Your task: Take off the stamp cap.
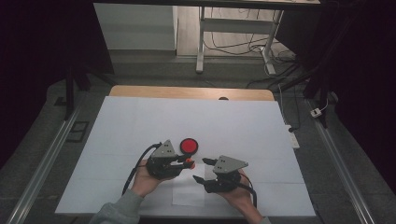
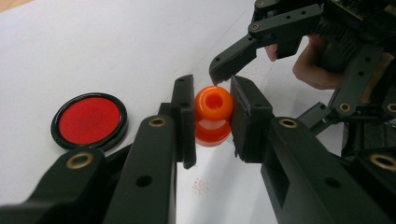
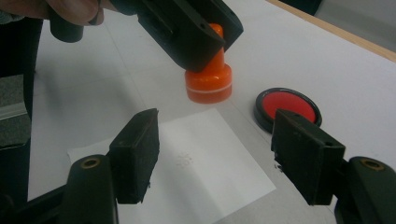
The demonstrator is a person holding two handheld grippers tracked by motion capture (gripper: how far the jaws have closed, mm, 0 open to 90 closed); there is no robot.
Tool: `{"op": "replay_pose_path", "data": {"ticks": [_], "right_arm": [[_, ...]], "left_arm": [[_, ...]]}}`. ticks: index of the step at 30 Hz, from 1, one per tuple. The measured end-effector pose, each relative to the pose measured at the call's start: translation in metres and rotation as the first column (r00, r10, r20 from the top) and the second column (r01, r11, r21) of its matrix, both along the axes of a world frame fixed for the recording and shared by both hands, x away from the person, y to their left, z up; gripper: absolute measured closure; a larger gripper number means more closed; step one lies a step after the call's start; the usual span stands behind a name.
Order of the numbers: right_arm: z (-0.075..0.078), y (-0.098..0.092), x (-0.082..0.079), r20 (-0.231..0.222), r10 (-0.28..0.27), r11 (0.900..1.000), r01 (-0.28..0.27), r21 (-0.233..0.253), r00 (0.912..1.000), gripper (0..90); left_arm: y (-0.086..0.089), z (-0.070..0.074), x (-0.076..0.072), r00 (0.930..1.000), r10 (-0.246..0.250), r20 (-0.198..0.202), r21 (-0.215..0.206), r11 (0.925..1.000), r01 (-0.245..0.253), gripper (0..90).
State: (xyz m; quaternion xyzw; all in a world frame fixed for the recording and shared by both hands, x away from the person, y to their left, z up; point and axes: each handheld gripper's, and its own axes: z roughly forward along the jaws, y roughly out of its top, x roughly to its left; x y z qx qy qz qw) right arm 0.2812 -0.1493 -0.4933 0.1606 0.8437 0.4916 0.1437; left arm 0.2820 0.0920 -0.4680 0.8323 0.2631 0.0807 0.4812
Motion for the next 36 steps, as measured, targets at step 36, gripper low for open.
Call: {"op": "replay_pose_path", "data": {"ticks": [36], "right_arm": [[-0.003,0.021,0.005,0.008,-0.007,0.999,0.007,-0.041,0.9999,50.1]], "left_arm": [[-0.002,-0.002,0.0,0.9999,-0.01,-0.007,-0.002,0.9999,0.01,72.1]]}}
